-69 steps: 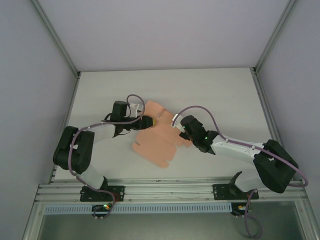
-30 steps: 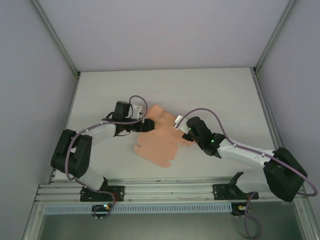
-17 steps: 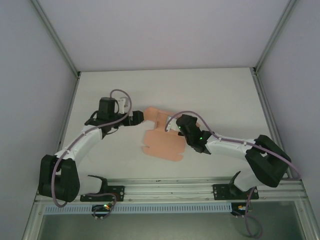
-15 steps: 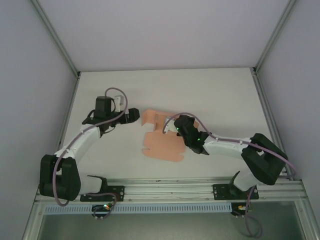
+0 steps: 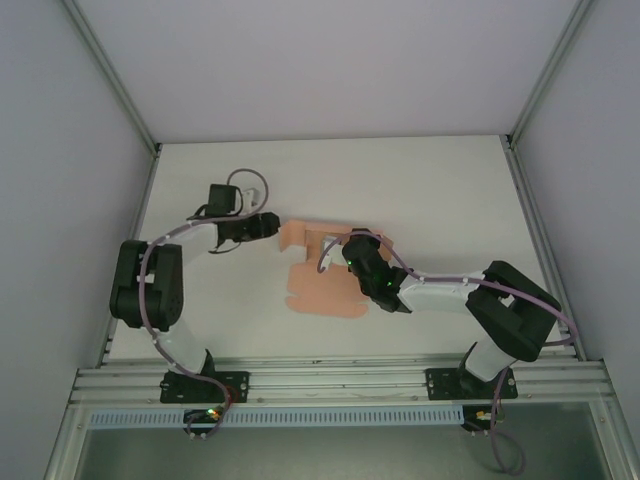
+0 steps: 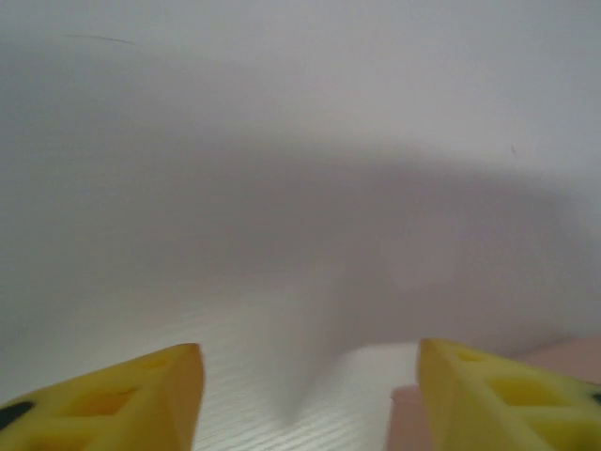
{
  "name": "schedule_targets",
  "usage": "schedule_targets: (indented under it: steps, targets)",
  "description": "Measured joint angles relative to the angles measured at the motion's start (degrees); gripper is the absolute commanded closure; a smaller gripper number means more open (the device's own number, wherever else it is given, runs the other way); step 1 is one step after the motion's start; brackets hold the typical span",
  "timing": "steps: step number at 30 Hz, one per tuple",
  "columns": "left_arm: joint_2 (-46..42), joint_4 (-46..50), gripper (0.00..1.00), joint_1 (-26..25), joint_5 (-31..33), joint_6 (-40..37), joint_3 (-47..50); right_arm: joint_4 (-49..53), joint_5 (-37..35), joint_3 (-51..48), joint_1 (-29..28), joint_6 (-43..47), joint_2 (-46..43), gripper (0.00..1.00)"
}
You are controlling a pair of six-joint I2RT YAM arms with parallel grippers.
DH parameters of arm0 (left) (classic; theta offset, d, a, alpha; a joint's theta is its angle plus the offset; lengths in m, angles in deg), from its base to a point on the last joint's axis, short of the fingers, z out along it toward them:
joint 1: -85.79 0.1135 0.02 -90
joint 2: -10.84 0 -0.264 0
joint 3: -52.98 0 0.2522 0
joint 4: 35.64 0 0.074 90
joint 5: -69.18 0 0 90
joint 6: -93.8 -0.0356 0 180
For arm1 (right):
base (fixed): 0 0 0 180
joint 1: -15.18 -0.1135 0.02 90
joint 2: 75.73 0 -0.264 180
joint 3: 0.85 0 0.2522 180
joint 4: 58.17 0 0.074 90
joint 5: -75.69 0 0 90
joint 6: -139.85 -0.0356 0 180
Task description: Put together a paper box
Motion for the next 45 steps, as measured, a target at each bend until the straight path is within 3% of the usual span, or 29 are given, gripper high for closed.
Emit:
schedule_targets:
  steps: [6, 14, 25, 38, 45]
  targets:
    - [-0.4, -5.1, 0.52, -4.4, -4.5, -2.9, 3.5, 0.0, -1.3, 0.0, 0.2, -0.2, 0.0, 1.0]
    - [-2.6, -11.0, 0.54, -9.0, -4.7, -5.2, 11.7, 0.1, -1.8, 0.0, -0.2, 0.3, 1.2, 1.0]
    - [-6.6, -21.4, 0.45, -9.3, -5.9, -6.9, 17.5, -3.2, -5.2, -1.6, -2.0, 3.0, 3.2, 1.0]
    - [-7.5, -29.2, 0.44, -10.6, -9.3, -8.0, 19.1, -5.9, -6.5, -2.3, -2.2, 6.2, 3.4, 1.0]
    - [-6.9, -30.5, 0.54, -14.2, -6.3, -9.9, 19.1, -5.9, -7.1, -2.0, -3.1, 6.2, 3.4, 1.0]
